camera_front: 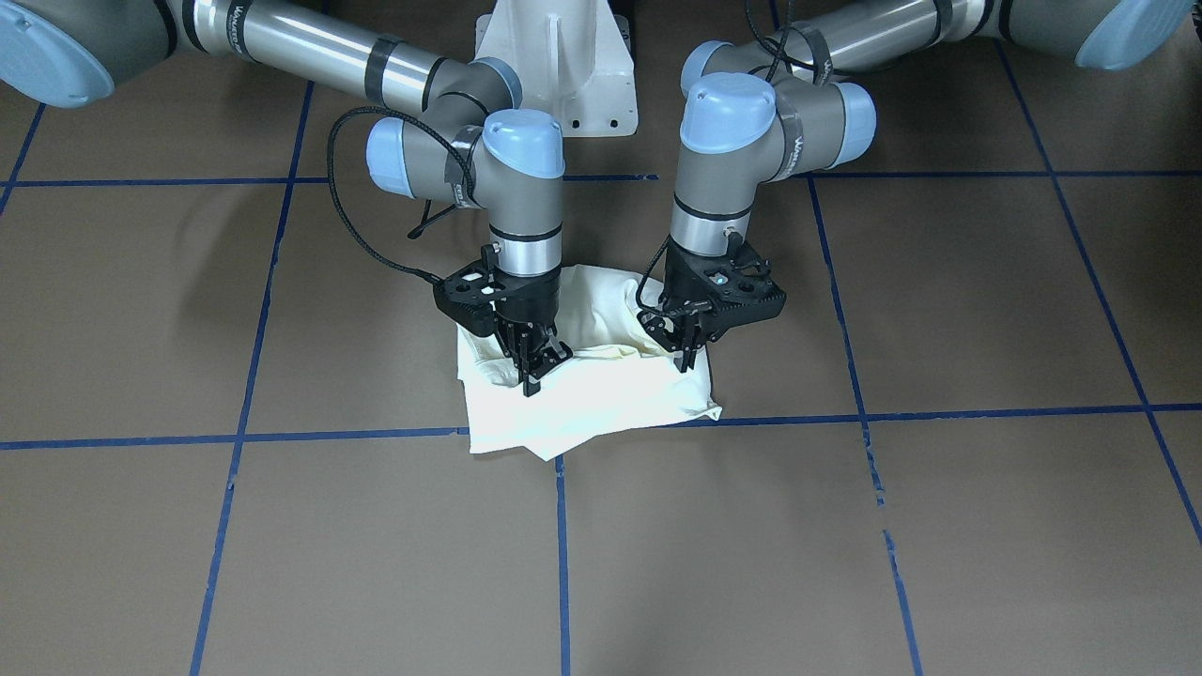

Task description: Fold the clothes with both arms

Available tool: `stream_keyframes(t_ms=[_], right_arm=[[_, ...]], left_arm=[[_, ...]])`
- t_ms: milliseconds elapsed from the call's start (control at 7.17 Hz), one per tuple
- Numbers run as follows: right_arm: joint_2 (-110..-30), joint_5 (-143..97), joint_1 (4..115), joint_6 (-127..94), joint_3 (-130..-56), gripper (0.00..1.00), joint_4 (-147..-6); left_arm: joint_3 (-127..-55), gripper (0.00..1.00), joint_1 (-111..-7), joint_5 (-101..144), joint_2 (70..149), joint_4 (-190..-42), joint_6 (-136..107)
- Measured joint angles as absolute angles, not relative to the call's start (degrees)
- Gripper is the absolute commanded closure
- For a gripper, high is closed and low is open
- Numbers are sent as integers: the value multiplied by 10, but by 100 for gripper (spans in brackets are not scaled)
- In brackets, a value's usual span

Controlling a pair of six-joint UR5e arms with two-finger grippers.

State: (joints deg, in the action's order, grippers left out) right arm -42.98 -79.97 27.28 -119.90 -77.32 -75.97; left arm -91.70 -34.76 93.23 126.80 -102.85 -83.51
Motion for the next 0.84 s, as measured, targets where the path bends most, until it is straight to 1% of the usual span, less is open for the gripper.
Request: stream_keyframes(t_ms=[139, 279, 418, 697, 837], right_arm=[[-430, -800, 275, -1195, -770, 85, -756], [-430, -800, 277, -1183, -769, 1, -755], [-430, -799, 277, -1149, -768, 0, -755], [-429, -811, 285, -1060, -776, 0, -755], [-430, -842, 292, -1019, -795, 0, -755]], left_arm=[[-910, 100, -347, 932, 1267, -1033, -835], [-907, 36, -347, 932, 1267, -1035, -835], [-907, 0, -348, 933, 1267, -1036, -828], [-914, 0, -356, 940, 1265, -1040, -760], [-919, 0, -372, 960, 1263, -1046, -723]])
